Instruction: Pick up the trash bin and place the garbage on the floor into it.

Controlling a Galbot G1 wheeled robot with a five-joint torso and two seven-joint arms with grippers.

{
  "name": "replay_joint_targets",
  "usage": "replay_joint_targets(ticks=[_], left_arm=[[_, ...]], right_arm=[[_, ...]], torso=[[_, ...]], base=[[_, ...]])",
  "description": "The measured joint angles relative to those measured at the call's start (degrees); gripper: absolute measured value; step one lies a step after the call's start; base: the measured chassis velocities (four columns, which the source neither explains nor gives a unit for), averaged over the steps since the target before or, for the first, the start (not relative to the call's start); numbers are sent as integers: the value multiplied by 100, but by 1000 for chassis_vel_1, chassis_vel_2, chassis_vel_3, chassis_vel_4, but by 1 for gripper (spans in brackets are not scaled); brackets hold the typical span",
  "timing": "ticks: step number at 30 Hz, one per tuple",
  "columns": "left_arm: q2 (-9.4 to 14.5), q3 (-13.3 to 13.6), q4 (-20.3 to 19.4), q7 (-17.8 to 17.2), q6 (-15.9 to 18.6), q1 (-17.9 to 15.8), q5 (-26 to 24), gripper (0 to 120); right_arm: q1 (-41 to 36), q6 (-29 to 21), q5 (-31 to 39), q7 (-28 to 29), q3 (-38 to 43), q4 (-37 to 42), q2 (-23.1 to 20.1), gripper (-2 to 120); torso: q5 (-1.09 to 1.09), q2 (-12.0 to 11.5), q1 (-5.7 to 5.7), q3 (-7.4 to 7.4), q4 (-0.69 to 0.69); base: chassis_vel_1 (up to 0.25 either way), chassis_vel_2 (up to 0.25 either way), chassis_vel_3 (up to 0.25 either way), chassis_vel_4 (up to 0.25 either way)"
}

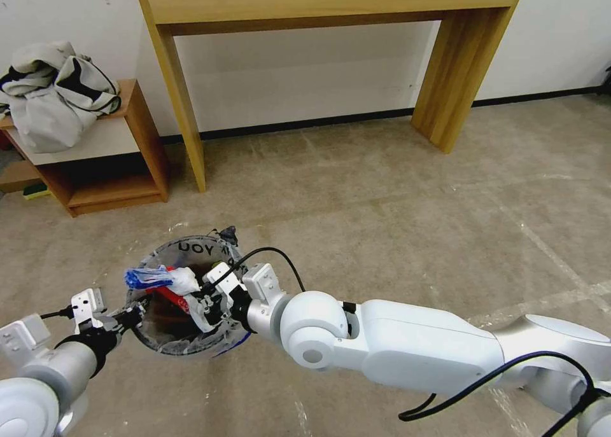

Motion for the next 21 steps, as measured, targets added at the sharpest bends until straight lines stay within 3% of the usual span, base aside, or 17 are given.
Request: replay_joint_targets(ticks=[6, 12, 21], left_arm=[[5, -20, 3, 0, -2, 8, -2, 1], [-9, -11, 42, 10, -2, 4, 10, 1], [-34, 7, 82, 33, -5, 9, 43, 1]], right_arm=[[-68, 4, -88, 4, -42, -30, -45, 0], [-70, -4, -89, 37, 19, 17, -133, 17], [-28, -27, -81, 50, 109, 170, -311, 52]], torso=[[0, 0, 0, 0, 0], [0, 0, 0, 0, 0], [0, 0, 0, 0, 0]], base=[[0, 0, 0, 0], [0, 0, 0, 0], [0, 0, 0, 0]])
